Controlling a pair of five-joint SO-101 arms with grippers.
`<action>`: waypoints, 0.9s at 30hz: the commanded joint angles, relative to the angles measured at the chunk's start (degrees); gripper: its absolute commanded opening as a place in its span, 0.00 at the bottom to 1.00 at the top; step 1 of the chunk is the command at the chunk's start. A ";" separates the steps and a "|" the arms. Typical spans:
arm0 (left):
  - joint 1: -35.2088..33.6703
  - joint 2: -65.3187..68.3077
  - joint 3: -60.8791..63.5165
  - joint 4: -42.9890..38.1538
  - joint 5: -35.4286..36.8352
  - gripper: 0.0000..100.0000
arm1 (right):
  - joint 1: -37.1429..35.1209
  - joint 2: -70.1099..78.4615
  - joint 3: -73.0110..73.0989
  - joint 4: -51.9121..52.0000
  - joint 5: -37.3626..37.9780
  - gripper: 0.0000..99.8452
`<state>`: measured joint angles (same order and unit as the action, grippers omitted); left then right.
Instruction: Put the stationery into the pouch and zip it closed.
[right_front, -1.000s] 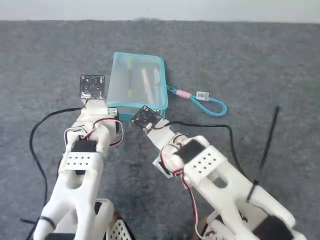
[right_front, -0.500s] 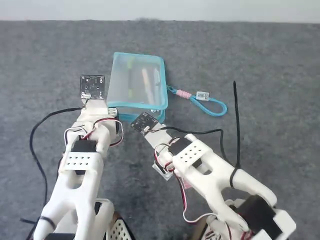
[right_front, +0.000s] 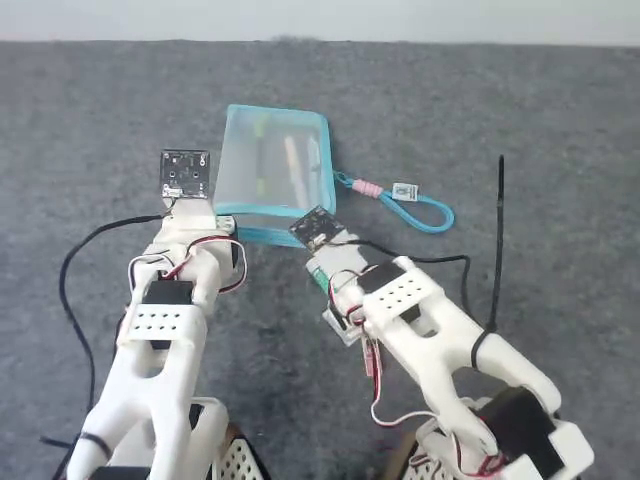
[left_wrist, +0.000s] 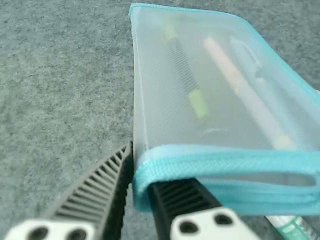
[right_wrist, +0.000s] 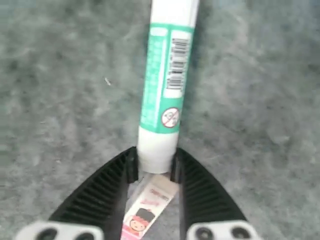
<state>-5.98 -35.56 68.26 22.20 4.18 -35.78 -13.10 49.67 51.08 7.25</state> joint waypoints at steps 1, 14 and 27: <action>0.18 -0.53 -1.89 -1.85 -0.62 0.01 | 2.59 -0.48 -1.85 0.75 -0.62 0.01; 0.18 -0.35 -1.98 -1.93 -0.70 0.01 | 12.00 -1.89 -9.14 12.62 3.43 0.01; 0.35 -0.26 -0.92 -4.48 -0.88 0.01 | 8.22 -32.75 -14.07 28.53 10.20 0.01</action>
<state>-6.24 -35.47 68.26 19.38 3.65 -24.88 -39.65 41.58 76.66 16.22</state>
